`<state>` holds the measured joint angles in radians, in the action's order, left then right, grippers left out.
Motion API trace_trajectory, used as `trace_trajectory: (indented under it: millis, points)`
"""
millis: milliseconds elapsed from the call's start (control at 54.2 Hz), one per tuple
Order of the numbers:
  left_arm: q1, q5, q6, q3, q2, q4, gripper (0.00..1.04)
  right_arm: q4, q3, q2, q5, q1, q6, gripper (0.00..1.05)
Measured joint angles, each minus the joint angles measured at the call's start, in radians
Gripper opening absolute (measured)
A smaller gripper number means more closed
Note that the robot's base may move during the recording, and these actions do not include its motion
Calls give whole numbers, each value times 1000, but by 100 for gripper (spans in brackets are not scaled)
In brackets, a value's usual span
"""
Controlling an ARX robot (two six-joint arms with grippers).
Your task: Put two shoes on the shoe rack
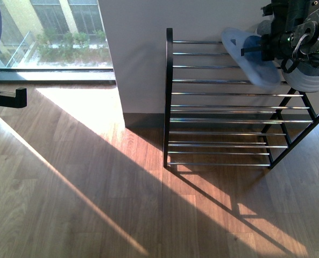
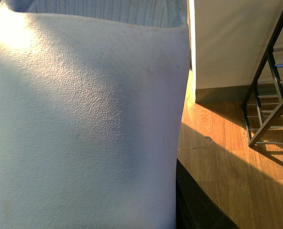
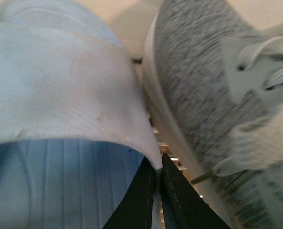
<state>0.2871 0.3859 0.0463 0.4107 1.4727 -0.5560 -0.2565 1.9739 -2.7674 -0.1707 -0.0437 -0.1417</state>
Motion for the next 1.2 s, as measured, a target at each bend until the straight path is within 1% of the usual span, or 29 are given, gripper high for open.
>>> trace_trajectory:
  millis: [129, 314, 480, 553, 646, 682, 793, 812, 885, 904, 996, 1125, 1199]
  points:
    - [0, 0, 0, 0, 0, 0, 2, -3, 60, -30, -59, 13, 2, 1]
    - [0, 0, 0, 0, 0, 0, 2, -8, 58, -33, -51, 11, 2, 2]
    - [0, 0, 0, 0, 0, 0, 2, -85, -63, 31, -15, 7, 17, 30]
    - [0, 0, 0, 0, 0, 0, 2, -107, -106, 58, -6, 5, 22, 39]
    - [0, 0, 0, 0, 0, 0, 2, -138, -164, 102, 6, 3, 27, 53]
    - [0, 0, 0, 0, 0, 0, 2, -144, -177, 113, 8, 2, 29, 56]
    - [0, 0, 0, 0, 0, 0, 2, -172, -247, 169, 29, 0, 47, 77]
    - [0, 0, 0, 0, 0, 0, 2, -180, -268, 184, 41, 0, 52, 82]
    - [0, 0, 0, 0, 0, 0, 2, -207, -341, 232, 73, 0, 74, 96]
    - [0, 0, 0, 0, 0, 0, 2, -220, -374, 254, 85, 0, 84, 97]
    - [0, 0, 0, 0, 0, 0, 2, -277, -491, 339, 145, 0, 109, 95]
    - [0, 0, 0, 0, 0, 0, 2, -403, -727, 528, 293, 6, 169, 96]
    - [0, 0, 0, 0, 0, 0, 2, -478, -895, 674, 380, 13, 213, 96]
